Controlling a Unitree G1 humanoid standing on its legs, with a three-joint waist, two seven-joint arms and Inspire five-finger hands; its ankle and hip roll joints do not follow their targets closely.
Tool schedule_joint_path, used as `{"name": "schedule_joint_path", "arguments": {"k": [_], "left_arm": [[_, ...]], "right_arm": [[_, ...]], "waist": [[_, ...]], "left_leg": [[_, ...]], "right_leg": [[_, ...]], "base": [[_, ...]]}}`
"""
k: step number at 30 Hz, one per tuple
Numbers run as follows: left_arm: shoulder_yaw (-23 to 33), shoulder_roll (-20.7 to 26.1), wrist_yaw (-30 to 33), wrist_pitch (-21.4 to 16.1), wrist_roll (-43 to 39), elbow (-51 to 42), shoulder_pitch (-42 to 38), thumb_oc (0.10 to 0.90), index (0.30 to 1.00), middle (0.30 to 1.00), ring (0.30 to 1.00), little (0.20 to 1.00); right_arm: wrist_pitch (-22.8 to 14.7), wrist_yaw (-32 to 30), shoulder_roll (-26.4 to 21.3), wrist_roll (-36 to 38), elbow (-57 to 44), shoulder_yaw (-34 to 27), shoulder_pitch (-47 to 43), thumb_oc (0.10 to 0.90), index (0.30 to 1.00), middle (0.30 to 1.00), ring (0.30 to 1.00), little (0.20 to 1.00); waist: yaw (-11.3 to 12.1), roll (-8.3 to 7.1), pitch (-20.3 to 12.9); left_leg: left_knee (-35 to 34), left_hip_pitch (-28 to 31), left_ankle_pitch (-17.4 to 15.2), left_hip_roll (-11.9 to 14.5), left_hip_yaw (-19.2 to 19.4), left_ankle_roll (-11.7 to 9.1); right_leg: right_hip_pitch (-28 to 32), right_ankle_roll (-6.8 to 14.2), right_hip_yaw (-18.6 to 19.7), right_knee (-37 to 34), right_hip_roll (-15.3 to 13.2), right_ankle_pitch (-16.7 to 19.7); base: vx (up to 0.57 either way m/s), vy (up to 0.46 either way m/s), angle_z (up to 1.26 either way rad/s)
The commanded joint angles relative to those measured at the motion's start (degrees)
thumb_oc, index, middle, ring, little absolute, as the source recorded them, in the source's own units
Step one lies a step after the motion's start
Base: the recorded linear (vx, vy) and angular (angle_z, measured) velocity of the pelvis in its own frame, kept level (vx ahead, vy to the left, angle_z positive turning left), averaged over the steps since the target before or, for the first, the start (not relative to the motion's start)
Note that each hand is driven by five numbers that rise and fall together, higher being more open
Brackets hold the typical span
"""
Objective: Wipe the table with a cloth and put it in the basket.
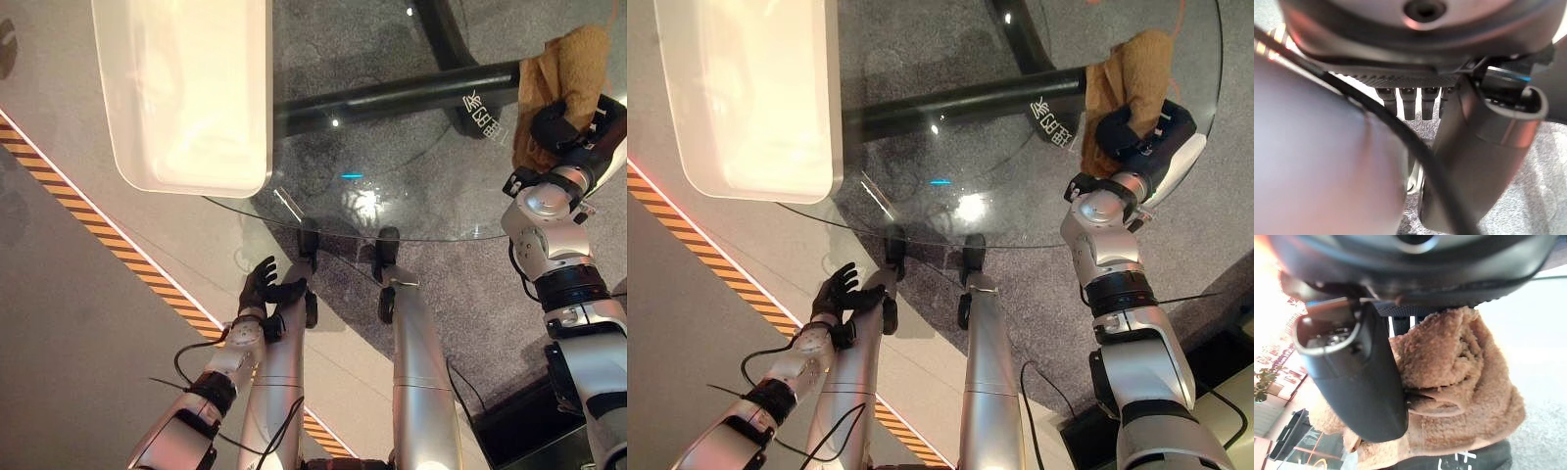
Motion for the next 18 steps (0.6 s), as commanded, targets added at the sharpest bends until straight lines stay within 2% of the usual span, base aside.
{"name": "schedule_joint_path", "arguments": {"k": [1, 9, 18], "left_arm": [[0.1, -2.9, 1.5, 2.5, -1.1, 4.0, 4.0, 0.800, 0.900, 0.900, 0.900, 0.900], [2.0, -3.6, 2.1, 3.0, -2.0, 6.7, 1.5, 0.800, 0.900, 0.900, 0.900, 0.900], [3.2, -4.2, 2.1, 4.6, -2.2, 8.7, -1.2, 0.800, 0.900, 0.900, 0.900, 0.900]], "right_arm": [[1.0, 4.2, 4.0, -2.8, -4.6, 6.2, 3.0, 0.100, 0.300, 0.300, 0.300, 0.200], [1.5, -6.2, 3.7, -11.4, -16.9, 4.5, 2.8, 0.100, 0.300, 0.300, 0.300, 0.200], [2.7, -12.4, 2.4, -14.0, -17.6, 3.7, -0.8, 0.100, 0.300, 0.300, 0.300, 0.200]], "waist": [[-0.1, 0.21, -0.1], [-1.4, -0.63, -0.1], [-1.9, -0.80, -0.1]], "left_leg": [[5.1, -2.0, -6.4, -3.2, 0.8, 2.9], [5.5, -1.3, -7.4, -3.1, 1.3, 2.9], [5.7, -0.5, -8.2, -3.1, 1.8, 3.2]], "right_leg": [[-1.5, 1.4, 0.0, -5.4, 2.7, 7.2], [-0.7, 2.1, 0.6, -4.6, 3.3, 6.1], [-0.3, 2.3, 1.0, -5.0, 3.5, 6.3]], "base": [[0.01, 0.051, -0.03], [0.00, 0.035, -0.04], [0.02, 0.024, 0.00]]}}
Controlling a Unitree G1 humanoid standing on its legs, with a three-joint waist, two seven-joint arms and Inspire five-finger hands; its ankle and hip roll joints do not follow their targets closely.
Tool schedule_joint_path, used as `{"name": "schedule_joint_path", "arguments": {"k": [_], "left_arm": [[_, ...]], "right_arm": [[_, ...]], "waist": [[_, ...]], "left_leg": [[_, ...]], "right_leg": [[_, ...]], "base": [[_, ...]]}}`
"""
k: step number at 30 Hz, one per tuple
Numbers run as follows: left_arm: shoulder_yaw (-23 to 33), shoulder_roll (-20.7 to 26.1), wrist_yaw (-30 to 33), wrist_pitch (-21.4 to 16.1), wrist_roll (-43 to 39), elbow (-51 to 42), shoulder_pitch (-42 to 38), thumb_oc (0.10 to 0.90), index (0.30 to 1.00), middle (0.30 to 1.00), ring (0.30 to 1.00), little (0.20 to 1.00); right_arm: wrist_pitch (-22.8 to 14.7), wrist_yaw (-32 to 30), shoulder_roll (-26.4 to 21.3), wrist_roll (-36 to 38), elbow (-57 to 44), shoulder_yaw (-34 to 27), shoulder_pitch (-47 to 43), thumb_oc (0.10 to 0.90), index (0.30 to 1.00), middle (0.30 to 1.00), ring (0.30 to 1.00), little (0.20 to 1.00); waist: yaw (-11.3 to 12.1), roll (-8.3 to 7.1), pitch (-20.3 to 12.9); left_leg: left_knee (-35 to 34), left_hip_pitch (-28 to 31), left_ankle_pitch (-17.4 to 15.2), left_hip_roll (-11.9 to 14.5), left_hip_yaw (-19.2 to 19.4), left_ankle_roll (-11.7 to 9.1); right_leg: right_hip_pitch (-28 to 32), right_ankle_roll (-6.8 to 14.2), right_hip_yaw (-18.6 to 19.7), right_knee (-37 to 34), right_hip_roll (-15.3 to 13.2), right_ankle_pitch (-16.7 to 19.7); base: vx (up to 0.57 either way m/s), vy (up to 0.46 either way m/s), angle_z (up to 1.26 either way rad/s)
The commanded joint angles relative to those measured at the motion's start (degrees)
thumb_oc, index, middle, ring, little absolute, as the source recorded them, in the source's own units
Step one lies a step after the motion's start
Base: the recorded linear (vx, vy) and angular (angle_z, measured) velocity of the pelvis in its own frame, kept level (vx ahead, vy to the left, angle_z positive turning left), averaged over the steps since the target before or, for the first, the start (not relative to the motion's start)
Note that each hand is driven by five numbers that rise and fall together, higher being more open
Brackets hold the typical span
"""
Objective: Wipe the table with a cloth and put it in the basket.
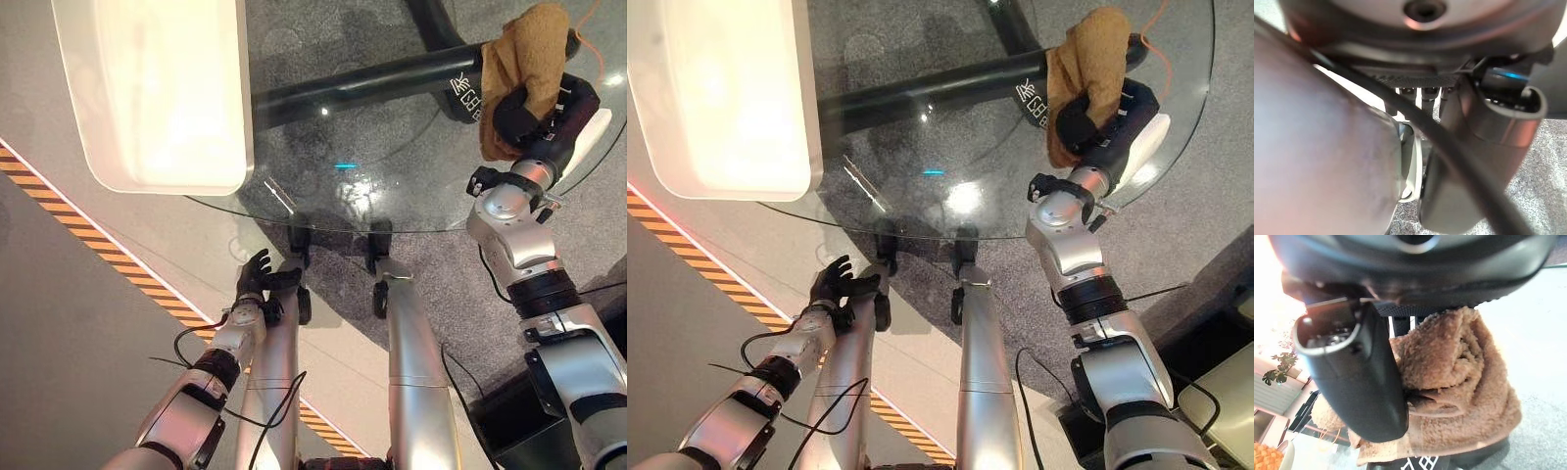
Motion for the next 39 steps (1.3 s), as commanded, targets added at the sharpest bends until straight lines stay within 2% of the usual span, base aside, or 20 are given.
{"name": "schedule_joint_path", "arguments": {"k": [1, 5, 9, 15, 19, 25, 31, 39], "left_arm": [[0.7, -3.1, 1.1, 1.8, -0.7, 3.4, 3.6, 0.800, 0.900, 0.900, 0.900, 0.900], [1.1, -2.9, 0.7, 2.0, -1.2, 4.7, 2.5, 0.800, 0.900, 0.900, 0.900, 0.900], [1.1, -2.7, 0.0, 2.0, -2.1, 6.6, 1.4, 0.800, 0.900, 0.900, 0.900, 0.900], [1.0, -2.4, 0.2, 2.9, -2.6, 7.0, 0.4, 0.800, 0.900, 0.900, 0.900, 0.900], [0.9, -2.0, -0.2, 3.1, -2.9, 7.3, -0.3, 0.800, 0.900, 0.900, 0.900, 0.900], [1.0, -1.6, -1.2, 2.9, -3.2, 8.1, -1.2, 0.800, 0.900, 0.900, 0.900, 0.900], [1.3, -1.9, -1.8, 3.2, -3.0, 8.7, -1.8, 0.800, 0.900, 0.900, 0.900, 0.900], [1.5, -3.4, -1.7, 2.2, -2.1, 8.4, -1.5, 0.800, 0.900, 0.900, 0.900, 0.900]], "right_arm": [[-1.5, -5.3, -2.7, -5.6, -7.6, 0.1, -2.7, 0.100, 0.300, 0.300, 0.300, 0.200], [-0.7, -8.3, -4.0, -5.5, -5.0, 0.4, -4.8, 0.100, 0.300, 0.300, 0.300, 0.200], [-2.9, -12.8, -5.0, -3.8, -1.2, 0.2, -6.8, 0.100, 0.300, 0.300, 0.300, 0.200], [-3.7, -12.2, -6.0, -3.7, 1.5, 0.1, -8.5, 0.100, 0.300, 0.300, 0.300, 0.200], [-3.3, -9.0, -6.4, -3.6, 2.4, 1.6, -9.6, 0.100, 0.300, 0.300, 0.300, 0.200], [-4.1, 2.2, -5.8, -3.8, 2.2, 4.9, -11.3, 0.100, 0.300, 0.300, 0.300, 0.200], [-5.6, 12.0, -2.2, -6.6, -1.4, 8.2, -12.3, 0.100, 0.300, 0.300, 0.300, 0.200], [-2.6, 19.5, 3.1, -8.4, -6.7, 10.8, -10.8, 0.100, 0.300, 0.300, 0.300, 0.200]], "waist": [[-0.6, 0.38, -0.8], [-0.4, 0.29, -0.8], [-0.3, 0.19, -0.8], [-0.2, 0.03, -0.8], [0.0, -0.03, -0.8], [0.2, 0.00, -0.8], [0.7, 0.29, -0.8], [1.0, 0.60, -0.8]], "left_leg": [[4.7, 0.2, -7.8, -3.5, 1.5, 3.2], [4.7, 0.7, -7.9, -3.5, 1.5, 3.3], [4.8, 1.1, -8.0, -3.5, 1.5, 3.3], [4.5, 0.8, -8.1, -3.8, 1.1, 3.4], [4.2, 0.7, -8.0, -3.8, 1.1, 3.5], [3.6, 0.8, -7.5, -4.1, 1.0, 3.5], [2.9, 1.2, -6.8, -4.1, 1.1, 3.2], [1.3, 1.9, -6.0, -4.3, 1.4, 3.3]], "right_leg": [[0.5, 1.8, -0.2, -5.0, 2.8, 5.8], [1.1, 1.8, -0.3, -5.1, 2.8, 5.8], [1.6, 1.8, -0.6, -5.1, 2.7, 5.7], [1.3, 2.1, -0.8, -5.4, 2.6, 5.9], [1.2, 2.0, -0.9, -5.7, 2.6, 6.1], [1.3, 1.9, -1.0, -6.2, 2.5, 6.2], [1.6, 1.7, -1.3, -6.3, 2.5, 5.7], [2.2, 1.3, -1.1, -7.3, 2.7, 5.4]], "base": [[0.03, 0.043, 0.00], [0.01, 0.018, 0.00], [0.00, 0.000, 0.00], [0.00, 0.000, 0.00], [0.00, 0.000, 0.00], [0.00, 0.000, 0.00], [0.00, 0.000, 0.00], [0.00, 0.008, 0.00]]}}
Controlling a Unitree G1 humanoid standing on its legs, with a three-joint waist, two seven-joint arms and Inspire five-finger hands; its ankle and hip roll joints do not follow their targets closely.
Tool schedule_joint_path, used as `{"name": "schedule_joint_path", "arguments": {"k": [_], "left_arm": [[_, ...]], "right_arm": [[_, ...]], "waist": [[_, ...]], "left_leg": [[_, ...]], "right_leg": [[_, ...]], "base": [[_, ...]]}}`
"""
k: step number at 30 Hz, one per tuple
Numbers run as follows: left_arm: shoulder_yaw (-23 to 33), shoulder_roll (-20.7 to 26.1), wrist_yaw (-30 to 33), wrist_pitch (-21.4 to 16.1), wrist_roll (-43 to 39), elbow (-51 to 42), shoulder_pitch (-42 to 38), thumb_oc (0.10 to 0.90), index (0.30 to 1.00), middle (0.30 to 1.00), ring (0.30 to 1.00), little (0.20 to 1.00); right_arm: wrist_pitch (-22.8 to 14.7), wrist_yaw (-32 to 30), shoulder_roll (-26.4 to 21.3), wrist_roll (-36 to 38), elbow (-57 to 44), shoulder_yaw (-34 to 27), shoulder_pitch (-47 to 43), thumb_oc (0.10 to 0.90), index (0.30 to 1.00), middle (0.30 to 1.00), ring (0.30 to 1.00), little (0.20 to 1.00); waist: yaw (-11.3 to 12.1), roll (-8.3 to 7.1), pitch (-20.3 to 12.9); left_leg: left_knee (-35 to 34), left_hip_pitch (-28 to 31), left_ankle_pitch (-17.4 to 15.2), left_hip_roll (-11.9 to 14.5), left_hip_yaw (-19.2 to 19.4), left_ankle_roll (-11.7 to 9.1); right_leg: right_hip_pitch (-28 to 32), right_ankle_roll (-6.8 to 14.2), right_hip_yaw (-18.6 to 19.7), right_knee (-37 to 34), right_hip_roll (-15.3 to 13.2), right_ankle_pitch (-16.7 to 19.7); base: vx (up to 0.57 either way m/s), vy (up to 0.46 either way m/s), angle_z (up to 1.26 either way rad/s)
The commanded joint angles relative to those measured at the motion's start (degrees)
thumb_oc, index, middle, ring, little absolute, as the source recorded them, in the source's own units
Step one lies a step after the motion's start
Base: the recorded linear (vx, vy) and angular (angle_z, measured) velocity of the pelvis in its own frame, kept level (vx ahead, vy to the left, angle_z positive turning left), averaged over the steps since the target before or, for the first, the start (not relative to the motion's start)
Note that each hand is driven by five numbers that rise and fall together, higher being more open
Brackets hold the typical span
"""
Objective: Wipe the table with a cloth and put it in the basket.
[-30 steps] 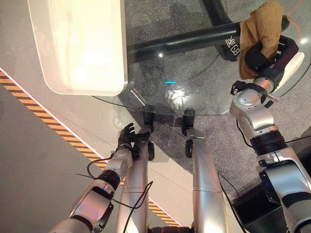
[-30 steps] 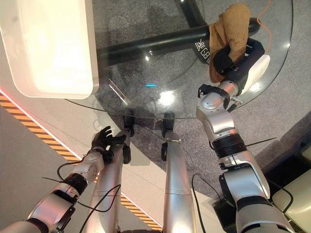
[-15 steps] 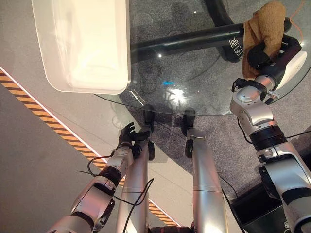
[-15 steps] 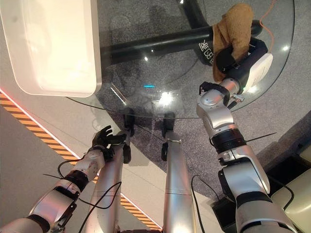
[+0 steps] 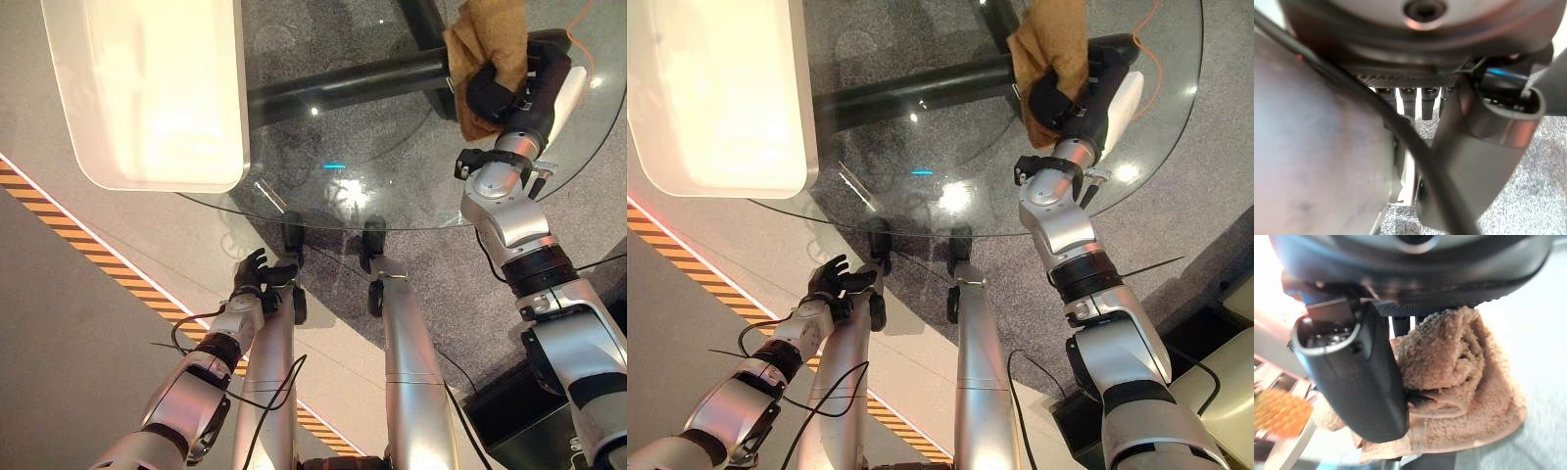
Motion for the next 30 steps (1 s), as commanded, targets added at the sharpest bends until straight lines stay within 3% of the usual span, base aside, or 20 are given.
{"name": "schedule_joint_path", "arguments": {"k": [1, 15, 30], "left_arm": [[-0.4, -3.1, 0.0, -0.4, -0.6, 2.0, 3.5, 0.800, 0.900, 0.900, 0.900, 0.900], [-1.2, -4.2, 0.3, -2.0, 0.0, 1.2, 4.2, 0.800, 0.900, 0.900, 0.900, 0.900], [-2.1, -3.8, -0.4, -2.8, 0.8, -0.6, 6.1, 0.800, 0.900, 0.900, 0.900, 0.900]], "right_arm": [[-2.5, 7.2, 3.1, -3.9, -10.9, 5.2, -3.3, 0.100, 0.300, 0.300, 0.300, 0.200], [3.1, 17.4, 8.1, -6.6, -11.2, 11.3, -0.4, 0.100, 0.300, 0.300, 0.300, 0.200], [5.2, 29.5, 9.7, -9.7, -12.4, 18.8, 1.7, 0.100, 0.300, 0.300, 0.300, 0.200]], "waist": [[2.2, 1.14, -1.1], [2.8, 1.76, -1.1], [3.8, 1.98, -1.1]], "left_leg": [[2.0, 2.4, -6.4, -4.2, 2.2, 3.4], [0.1, 2.7, -4.9, -4.6, 2.8, 3.6], [-0.2, 2.1, -4.0, -4.8, 2.7, 3.5]], "right_leg": [[1.7, 1.2, 0.3, -6.6, 2.9, 4.7], [1.9, 0.9, 0.2, -8.4, 2.9, 5.4], [1.4, 0.8, -0.5, -8.5, 2.6, 5.6]], "base": [[0.00, 0.000, 0.00], [0.00, 0.008, 0.00], [0.00, -0.002, 0.02]]}}
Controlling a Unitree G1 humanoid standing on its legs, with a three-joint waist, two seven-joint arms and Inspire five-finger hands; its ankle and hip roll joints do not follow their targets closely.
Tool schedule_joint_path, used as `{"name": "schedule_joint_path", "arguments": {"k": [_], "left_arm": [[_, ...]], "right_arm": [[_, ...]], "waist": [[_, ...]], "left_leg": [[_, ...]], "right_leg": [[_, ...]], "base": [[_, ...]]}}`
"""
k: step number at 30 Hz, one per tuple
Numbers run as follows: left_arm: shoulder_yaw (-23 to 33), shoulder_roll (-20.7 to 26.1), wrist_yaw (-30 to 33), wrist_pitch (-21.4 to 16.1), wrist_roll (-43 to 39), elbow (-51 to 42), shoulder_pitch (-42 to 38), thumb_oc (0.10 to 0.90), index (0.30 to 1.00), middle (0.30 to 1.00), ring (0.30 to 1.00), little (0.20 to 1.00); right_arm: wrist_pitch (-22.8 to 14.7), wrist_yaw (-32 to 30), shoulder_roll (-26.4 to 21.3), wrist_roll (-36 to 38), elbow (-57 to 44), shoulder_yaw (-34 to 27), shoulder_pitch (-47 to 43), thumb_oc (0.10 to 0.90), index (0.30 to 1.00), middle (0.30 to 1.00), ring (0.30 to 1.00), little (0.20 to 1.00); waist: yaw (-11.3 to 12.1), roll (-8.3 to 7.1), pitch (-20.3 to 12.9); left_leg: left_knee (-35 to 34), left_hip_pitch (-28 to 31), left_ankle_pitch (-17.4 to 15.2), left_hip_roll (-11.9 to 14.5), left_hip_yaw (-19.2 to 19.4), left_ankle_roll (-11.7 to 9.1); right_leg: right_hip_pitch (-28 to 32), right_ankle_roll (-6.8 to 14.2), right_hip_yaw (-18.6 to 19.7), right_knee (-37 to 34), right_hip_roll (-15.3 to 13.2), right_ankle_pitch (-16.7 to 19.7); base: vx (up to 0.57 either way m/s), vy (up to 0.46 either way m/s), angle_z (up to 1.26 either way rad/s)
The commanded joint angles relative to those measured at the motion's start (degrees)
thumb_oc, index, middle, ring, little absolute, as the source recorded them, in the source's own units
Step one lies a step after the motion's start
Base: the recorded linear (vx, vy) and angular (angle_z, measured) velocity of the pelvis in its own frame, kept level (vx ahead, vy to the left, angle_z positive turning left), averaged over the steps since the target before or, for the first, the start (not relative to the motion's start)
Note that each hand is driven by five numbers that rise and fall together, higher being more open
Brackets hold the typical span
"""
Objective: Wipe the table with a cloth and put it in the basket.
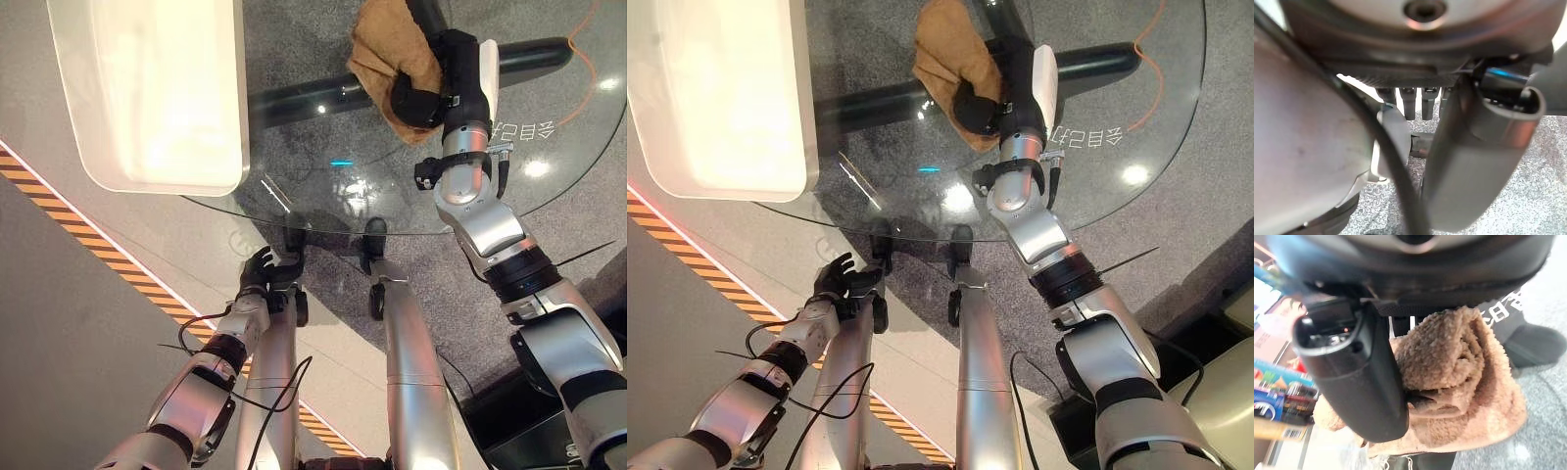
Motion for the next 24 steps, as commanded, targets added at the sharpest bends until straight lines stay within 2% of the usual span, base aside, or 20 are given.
{"name": "schedule_joint_path", "arguments": {"k": [1, 5, 14, 21, 24], "left_arm": [[-1.8, -1.8, -0.4, -0.4, 1.0, -0.6, 5.9, 0.800, 0.900, 0.900, 0.900, 0.900], [-2.4, -1.5, -0.4, -0.3, 1.0, -1.4, 6.4, 0.800, 0.900, 0.900, 0.900, 0.900], [-3.1, -1.0, -0.8, -0.6, 1.1, -1.9, 7.3, 0.800, 0.900, 0.900, 0.900, 0.900], [-3.3, -0.7, -0.5, -0.1, 1.3, -2.2, 7.3, 0.800, 0.900, 0.900, 0.900, 0.900], [-3.3, -0.6, -0.2, 0.4, 1.1, -2.4, 7.0, 0.800, 0.900, 0.900, 0.900, 0.900]], "right_arm": [[-0.1, 15.9, 7.6, -0.8, -5.9, 14.4, 2.4, 0.100, 0.300, 0.300, 0.300, 0.200], [1.2, 19.6, 7.1, -1.4, -7.3, 16.8, 2.6, 0.100, 0.300, 0.300, 0.300, 0.200], [1.2, 20.6, 5.9, -0.2, -8.1, 18.5, 2.9, 0.100, 0.300, 0.300, 0.300, 0.200], [1.5, 19.5, 4.8, -0.7, -8.0, 18.4, 2.7, 0.100, 0.300, 0.300, 0.300, 0.200], [1.4, 16.6, 4.6, 0.8, -7.6, 17.4, 2.9, 0.100, 0.300, 0.300, 0.300, 0.200]], "waist": [[2.3, 0.91, -0.5], [2.6, 0.83, -0.5], [2.9, 0.73, -0.5], [3.0, 0.65, -0.5], [2.9, 0.65, -0.5]], "left_leg": [[3.7, -0.1, -5.5, -5.9, 4.2, 5.4], [3.6, -0.1, -5.3, -5.9, 4.1, 5.3], [3.8, -0.3, -5.2, -5.8, 4.0, 5.2], [4.6, -0.7, -5.4, -5.7, 4.0, 5.3], [5.2, -1.2, -5.6, -5.5, 4.2, 5.4]], "right_leg": [[-0.1, 2.2, 0.9, -6.8, 1.7, 5.7], [-0.1, 2.2, 0.5, -6.8, 1.5, 5.8], [-0.1, 2.2, 0.1, -6.8, 1.3, 5.8], [-0.5, 2.2, -0.2, -6.0, 1.0, 5.7], [-1.0, 2.1, -0.2, -5.2, 0.9, 5.6]], "base": [[0.00, 0.000, 0.00], [0.00, 0.000, 0.00], [0.00, -0.014, 0.09], [0.00, -0.009, 0.04], [0.00, 0.000, 0.00]]}}
